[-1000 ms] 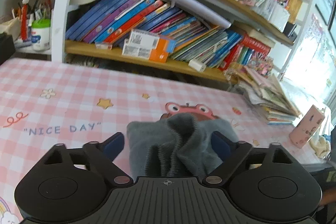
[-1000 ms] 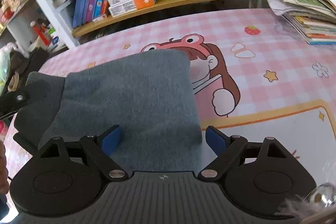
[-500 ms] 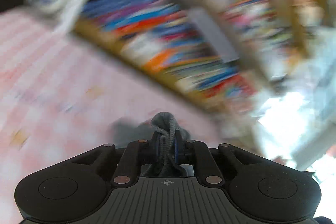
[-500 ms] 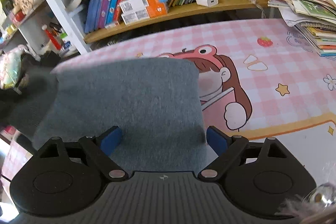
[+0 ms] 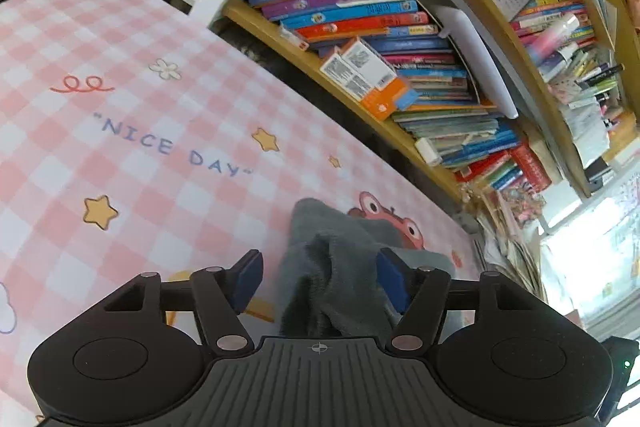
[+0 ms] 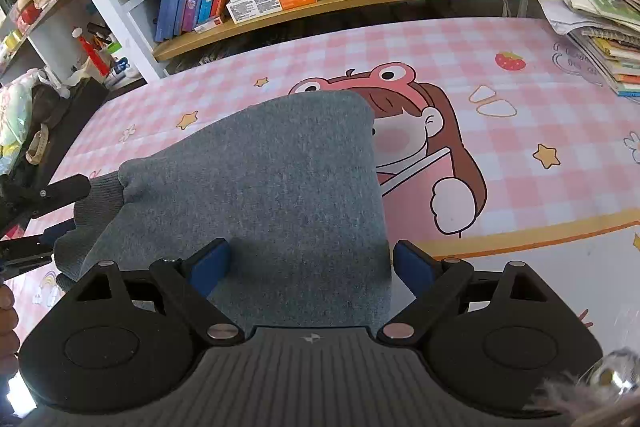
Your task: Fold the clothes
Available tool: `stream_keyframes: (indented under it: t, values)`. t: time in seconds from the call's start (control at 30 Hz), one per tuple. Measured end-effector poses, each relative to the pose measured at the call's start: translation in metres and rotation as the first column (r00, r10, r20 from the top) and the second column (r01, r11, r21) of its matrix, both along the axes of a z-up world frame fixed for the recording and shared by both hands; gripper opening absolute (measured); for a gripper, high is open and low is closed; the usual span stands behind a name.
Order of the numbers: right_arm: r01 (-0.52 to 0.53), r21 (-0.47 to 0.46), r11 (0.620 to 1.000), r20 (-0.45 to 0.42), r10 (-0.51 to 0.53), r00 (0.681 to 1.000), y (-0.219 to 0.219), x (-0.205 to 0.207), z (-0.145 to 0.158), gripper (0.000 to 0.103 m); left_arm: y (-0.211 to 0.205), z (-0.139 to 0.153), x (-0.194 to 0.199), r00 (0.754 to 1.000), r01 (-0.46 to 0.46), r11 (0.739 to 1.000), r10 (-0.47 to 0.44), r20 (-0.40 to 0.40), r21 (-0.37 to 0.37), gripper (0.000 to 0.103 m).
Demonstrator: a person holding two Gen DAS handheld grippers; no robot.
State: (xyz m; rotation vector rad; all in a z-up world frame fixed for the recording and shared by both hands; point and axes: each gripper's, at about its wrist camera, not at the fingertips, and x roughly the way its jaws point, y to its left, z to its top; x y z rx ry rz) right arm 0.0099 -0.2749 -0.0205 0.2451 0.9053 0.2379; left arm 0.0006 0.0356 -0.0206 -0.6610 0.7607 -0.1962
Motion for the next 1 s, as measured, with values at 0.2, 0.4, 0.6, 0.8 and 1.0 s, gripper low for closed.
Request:
stream_keyframes:
  t: [0.2, 0.4, 0.6, 0.8, 1.0]
  values:
    - [-0.001, 0.003, 1.0, -0.006, 0.001, 1.0, 0.0, 0.001, -0.001, 0.089, 0.0, -0.02, 0.008, 0.995, 0.064, 0.995, -0.07, -0.076, -0.083, 0.034]
    - [-0.003, 0.016, 1.0, -0.006, 0.004, 1.0, -0.001, 0.002, -0.002, 0.09, -0.001, 0.004, -0.002, 0.994, 0.085, 0.992, -0.077, 0.084, -0.093, 0.012]
    - [-0.019, 0.018, 1.0, -0.017, 0.02, 1.0, 0.002, 0.004, -0.004, 0.09, -0.001, -0.027, 0.009, 0.997, 0.036, 0.998, -0.039, -0.072, -0.046, 0.017]
    - [-0.01, 0.023, 1.0, -0.019, 0.011, 1.0, 0.001, 0.003, -0.004, 0.09, -0.004, -0.017, 0.004, 0.999, 0.034, 0.999, -0.034, -0.04, 0.0, 0.032]
    - [0.022, 0.034, 0.999, 0.01, -0.022, 1.0, -0.004, 0.001, 0.002, 0.09, 0.009, -0.003, -0.005, 0.999, -0.022, 0.999, 0.023, 0.038, -0.047, 0.068]
